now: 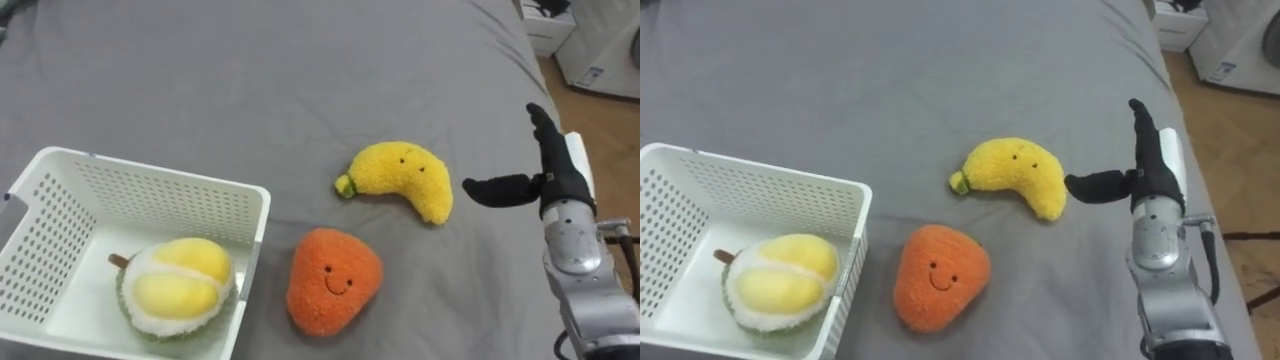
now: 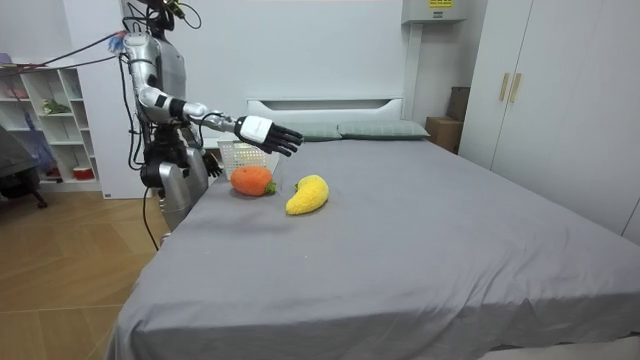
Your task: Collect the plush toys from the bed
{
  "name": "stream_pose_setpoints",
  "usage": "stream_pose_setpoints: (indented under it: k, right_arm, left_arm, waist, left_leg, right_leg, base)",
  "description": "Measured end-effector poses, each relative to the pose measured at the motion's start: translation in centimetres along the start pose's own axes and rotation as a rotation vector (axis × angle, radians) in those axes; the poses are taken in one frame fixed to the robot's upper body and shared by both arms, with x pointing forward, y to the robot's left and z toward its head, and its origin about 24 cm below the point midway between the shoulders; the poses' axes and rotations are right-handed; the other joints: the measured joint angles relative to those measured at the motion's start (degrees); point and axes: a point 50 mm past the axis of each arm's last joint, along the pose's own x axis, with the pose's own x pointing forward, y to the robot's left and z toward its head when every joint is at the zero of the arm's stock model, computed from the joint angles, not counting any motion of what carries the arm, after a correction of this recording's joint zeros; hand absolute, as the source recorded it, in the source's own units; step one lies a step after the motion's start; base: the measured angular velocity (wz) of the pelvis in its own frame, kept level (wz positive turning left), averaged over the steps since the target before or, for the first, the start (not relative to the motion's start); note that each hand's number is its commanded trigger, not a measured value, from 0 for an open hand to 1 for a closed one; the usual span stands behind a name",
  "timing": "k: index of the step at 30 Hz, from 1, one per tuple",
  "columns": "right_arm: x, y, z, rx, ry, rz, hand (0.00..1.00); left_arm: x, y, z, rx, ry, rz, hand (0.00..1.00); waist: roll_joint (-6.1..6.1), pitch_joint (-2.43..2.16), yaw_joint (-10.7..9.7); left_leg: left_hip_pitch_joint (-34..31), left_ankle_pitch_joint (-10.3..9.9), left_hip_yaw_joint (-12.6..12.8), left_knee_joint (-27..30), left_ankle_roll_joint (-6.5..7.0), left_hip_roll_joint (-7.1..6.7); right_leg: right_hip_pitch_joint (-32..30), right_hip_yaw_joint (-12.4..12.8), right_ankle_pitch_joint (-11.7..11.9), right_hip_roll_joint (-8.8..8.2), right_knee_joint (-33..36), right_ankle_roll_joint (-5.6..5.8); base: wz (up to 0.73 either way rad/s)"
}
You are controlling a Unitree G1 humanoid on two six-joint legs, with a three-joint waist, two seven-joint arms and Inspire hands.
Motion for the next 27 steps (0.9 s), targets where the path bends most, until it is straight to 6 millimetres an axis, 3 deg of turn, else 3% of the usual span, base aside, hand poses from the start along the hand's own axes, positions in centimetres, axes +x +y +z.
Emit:
stream_pose_setpoints:
  k: [8,11,15,21,27]
  right_arm:
    - [1.9,0.2,-0.1,-0.011,0.055,-0.015,0.00]
    - [2.1,0.0,-0.7,0.011,0.076,-0.035,0.00]
    - [2.6,-0.1,-1.0,0.048,0.122,-0.046,0.00]
    - [3.4,-0.4,-0.8,0.006,0.145,-0.053,0.00]
    - [3.6,-0.6,-1.3,-0.004,0.180,-0.072,0.00]
  left_arm:
    - [0.5,0.6,1.9,-0.025,-0.044,0.008,0.00]
    - [0.6,0.5,2.4,-0.026,-0.051,0.003,0.00]
    - [0.6,0.2,3.1,-0.013,-0.067,-0.006,0.00]
    - [0.6,-0.5,5.2,-0.009,-0.120,-0.033,0.00]
    - [0.5,-0.9,5.5,0.003,-0.128,-0.057,0.00]
  waist:
    - [-1.30,0.71,0.74]
    - [-1.41,0.78,0.77]
    - [-1.37,0.80,1.13]
    - [-0.87,1.22,2.26]
    - [-0.52,1.54,3.50]
  left_leg:
    - [-4.57,0.38,-1.03,0.82,-0.09,0.05]
    - [-5.67,0.46,-1.79,0.84,-0.06,-0.08]
    - [-7.13,0.48,-1.94,0.85,-0.07,-0.11]
    - [-8.58,0.68,-3.38,0.91,-0.22,-0.16]
    - [-10.49,0.87,-4.57,0.86,-0.21,-0.31]
  right_leg:
    - [-3.79,-1.18,0.29,-0.04,-0.12,-0.21]
    - [-4.67,-1.83,0.29,-0.13,-0.14,-0.22]
    - [-6.05,-1.95,0.29,-0.14,-0.14,-0.22]
    - [-7.03,-3.53,0.29,-0.19,-0.17,-0.22]
    - [-8.86,-4.87,0.28,-0.34,0.09,-0.21]
  base:
    - [0.08]
    - [0.12]
    - [0.00]
    - [0.12]
    - [0.07]
